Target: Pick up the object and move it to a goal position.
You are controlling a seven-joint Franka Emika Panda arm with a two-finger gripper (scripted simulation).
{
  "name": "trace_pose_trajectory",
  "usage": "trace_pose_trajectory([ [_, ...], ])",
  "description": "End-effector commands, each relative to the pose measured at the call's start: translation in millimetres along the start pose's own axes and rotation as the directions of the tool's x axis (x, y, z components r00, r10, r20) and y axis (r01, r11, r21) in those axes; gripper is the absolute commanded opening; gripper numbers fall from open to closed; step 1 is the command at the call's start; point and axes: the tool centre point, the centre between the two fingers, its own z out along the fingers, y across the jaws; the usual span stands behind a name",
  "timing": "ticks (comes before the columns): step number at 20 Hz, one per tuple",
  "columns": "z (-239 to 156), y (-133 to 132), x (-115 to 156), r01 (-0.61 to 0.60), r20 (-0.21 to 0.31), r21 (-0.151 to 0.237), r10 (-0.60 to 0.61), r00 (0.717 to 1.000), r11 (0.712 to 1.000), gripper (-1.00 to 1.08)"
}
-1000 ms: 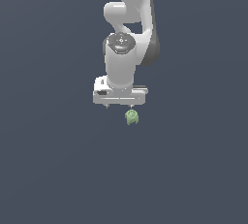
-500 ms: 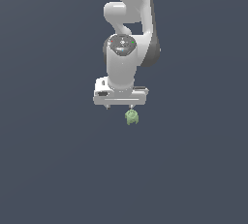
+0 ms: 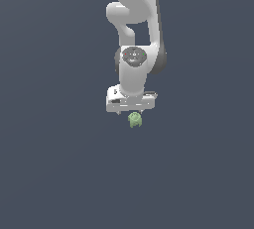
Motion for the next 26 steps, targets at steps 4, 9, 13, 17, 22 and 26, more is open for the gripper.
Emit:
trace_pose_trajectory([
  [4,22.9,-20.5,-7.5,0.046,-0.014,0.016,-0.046,0.999,0.999,1.0],
  [9,33.0,-29.7,-11.7,0.067,-0.021,0.023,-0.066,0.998,0.998,1.0],
  [13,33.9,-30.6,-12.1,0.068,-0.02,0.023,-0.068,0.997,0.997,1.0],
  [17,39.5,-30.7,-12.2,0.068,-0.02,0.023,-0.068,0.997,0.997,1.0],
  [22,61.0,-31.7,-12.7,0.069,-0.021,0.024,-0.069,0.997,0.997,1.0],
  [26,78.2,-32.2,-12.7,0.07,-0.021,0.024,-0.069,0.997,0.997,1.0],
])
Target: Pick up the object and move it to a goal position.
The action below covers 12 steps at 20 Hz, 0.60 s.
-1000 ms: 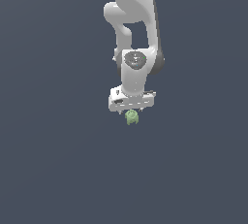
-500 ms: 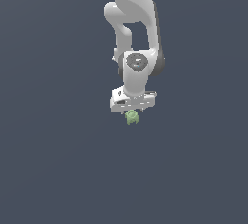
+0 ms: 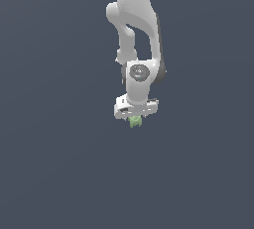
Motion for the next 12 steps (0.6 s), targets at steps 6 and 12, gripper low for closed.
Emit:
trace_pose_trajectory([
  [6,12.7,0.0,1.0,0.0,-0.001,0.0,0.0,1.0,1.0,-1.0],
  [12,12.7,0.0,1.0,0.0,-0.001,0.0,0.0,1.0,1.0,-1.0],
])
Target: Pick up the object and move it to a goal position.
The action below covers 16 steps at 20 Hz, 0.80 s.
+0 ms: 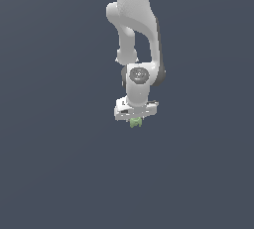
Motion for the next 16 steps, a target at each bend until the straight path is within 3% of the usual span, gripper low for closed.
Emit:
trace_pose_trajectory([
  [1,0.9,0.0,-0.6,0.0,0.002,0.0,0.0,1.0,1.0,-1.0],
  [9,-4.2,6.6,-4.5,0.0,0.0,0.0,0.0,1.0,1.0,-1.0],
  [16,-24.4,38.6,-25.5,0.0,0.0,0.0,0.0,1.0,1.0,-1.0],
])
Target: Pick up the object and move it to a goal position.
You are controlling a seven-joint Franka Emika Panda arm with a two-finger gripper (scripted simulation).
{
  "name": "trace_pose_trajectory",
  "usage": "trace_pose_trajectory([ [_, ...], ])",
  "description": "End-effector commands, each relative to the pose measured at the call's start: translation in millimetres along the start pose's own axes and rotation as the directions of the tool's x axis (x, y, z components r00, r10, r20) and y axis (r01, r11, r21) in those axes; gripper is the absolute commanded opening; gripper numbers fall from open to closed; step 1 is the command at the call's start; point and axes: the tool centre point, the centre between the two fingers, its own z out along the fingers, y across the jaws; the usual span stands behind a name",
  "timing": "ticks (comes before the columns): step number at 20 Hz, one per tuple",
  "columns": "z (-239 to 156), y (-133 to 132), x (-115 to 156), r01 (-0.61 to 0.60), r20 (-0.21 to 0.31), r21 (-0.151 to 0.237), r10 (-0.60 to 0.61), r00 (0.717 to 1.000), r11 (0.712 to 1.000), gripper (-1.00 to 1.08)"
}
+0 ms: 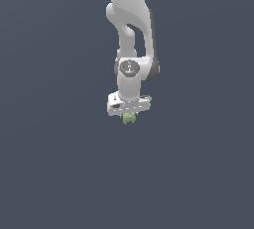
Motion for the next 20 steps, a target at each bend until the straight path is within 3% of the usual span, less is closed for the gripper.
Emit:
trace_pose_trajectory([
  [1,-9.9,15.9,-9.9,-0.001,-0.001,0.0,0.001,1.0,1.0,-1.0],
  [11,-53.8,84.9,-52.7,-0.001,0.0,0.001,0.001,1.0,1.0,-1.0],
  [20,-67.7,107.3,-64.0,-0.001,0.0,0.0,0.001,1.0,1.0,-1.0],
])
